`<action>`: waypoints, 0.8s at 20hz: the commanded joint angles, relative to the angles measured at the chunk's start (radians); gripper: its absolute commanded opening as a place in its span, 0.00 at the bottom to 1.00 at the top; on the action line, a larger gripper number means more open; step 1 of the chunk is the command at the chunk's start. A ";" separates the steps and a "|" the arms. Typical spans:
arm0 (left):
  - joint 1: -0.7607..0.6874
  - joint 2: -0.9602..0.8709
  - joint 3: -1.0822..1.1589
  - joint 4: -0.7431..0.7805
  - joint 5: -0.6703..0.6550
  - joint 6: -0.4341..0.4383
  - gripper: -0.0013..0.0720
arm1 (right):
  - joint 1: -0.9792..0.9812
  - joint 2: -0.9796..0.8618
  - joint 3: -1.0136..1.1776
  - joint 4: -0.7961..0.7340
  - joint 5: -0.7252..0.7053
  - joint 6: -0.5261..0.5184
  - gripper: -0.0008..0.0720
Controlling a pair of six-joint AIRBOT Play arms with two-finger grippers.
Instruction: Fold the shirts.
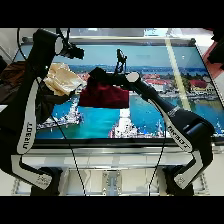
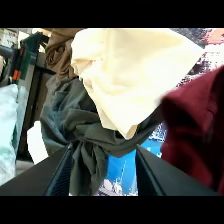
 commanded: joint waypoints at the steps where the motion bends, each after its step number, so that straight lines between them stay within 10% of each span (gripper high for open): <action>1: 0.005 0.004 0.001 -0.011 -0.019 0.000 0.03 | -0.024 -0.021 0.010 0.052 -0.014 0.010 0.61; 11: 0.005 0.003 0.001 -0.012 -0.010 0.000 0.03 | -0.397 0.001 0.006 -0.509 0.510 0.211 0.61; 16: 0.005 0.001 0.000 -0.020 -0.008 0.009 0.03 | -0.387 -0.086 0.006 -0.521 0.581 0.227 0.74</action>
